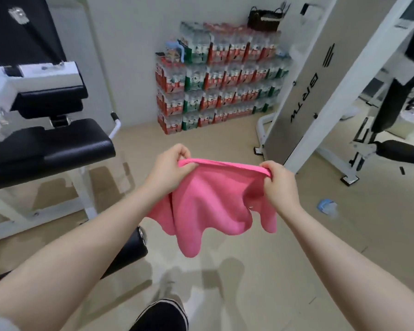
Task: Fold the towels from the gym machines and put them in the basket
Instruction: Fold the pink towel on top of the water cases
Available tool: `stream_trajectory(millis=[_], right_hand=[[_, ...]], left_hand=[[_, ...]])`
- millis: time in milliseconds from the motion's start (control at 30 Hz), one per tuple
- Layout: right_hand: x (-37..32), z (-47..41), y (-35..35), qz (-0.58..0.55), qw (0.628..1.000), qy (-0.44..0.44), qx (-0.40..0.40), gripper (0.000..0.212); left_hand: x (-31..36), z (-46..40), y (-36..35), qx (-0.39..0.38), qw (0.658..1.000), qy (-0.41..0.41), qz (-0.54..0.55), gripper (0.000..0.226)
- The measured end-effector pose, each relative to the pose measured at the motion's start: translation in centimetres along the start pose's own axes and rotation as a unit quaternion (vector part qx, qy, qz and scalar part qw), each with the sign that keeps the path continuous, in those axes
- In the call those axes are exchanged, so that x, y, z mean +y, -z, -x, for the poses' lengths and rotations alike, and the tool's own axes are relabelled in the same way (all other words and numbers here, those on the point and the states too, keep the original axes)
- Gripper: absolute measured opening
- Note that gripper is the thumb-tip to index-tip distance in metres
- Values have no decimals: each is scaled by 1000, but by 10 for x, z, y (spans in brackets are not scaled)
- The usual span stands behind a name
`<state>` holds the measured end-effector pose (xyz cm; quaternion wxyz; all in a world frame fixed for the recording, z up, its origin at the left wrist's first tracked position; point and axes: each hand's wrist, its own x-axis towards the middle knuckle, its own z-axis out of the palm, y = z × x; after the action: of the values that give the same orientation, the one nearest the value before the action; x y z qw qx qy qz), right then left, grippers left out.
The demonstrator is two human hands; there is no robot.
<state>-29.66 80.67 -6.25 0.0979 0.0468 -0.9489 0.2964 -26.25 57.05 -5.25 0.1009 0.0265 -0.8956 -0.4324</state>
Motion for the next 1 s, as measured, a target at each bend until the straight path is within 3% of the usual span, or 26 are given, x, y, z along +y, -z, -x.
stream_trajectory(millis=[133, 200, 333, 467, 567, 667, 933, 1000], right_hand=[[34, -41, -6, -37, 998, -13, -53, 47], [47, -75, -10, -42, 995, -17, -92, 42], [67, -162, -23, -73, 989, -28, -127, 10], [86, -262, -42, -87, 988, -65, -105, 17], [93, -331, -54, -93, 989, -97, -68, 29], [97, -392, -63, -92, 987, -128, -24, 27], [137, -544, -86, -74, 987, -141, -11, 23], [148, -595, -96, -166, 970, -178, -9, 20]], left_hand=[[-5, -57, -18, -103, 992, -45, -58, 13], [-11, -94, -31, -105, 990, -58, -77, 13], [-27, -183, -62, -65, 994, -47, -72, 16], [-35, -283, -82, -79, 994, -24, -67, 14], [-38, -348, -86, -121, 983, -28, -133, 24], [-43, -407, -90, -151, 972, -27, -177, 31], [-40, -556, -136, -134, 977, -24, -161, 27], [-40, -601, -150, -116, 981, -20, -158, 25]])
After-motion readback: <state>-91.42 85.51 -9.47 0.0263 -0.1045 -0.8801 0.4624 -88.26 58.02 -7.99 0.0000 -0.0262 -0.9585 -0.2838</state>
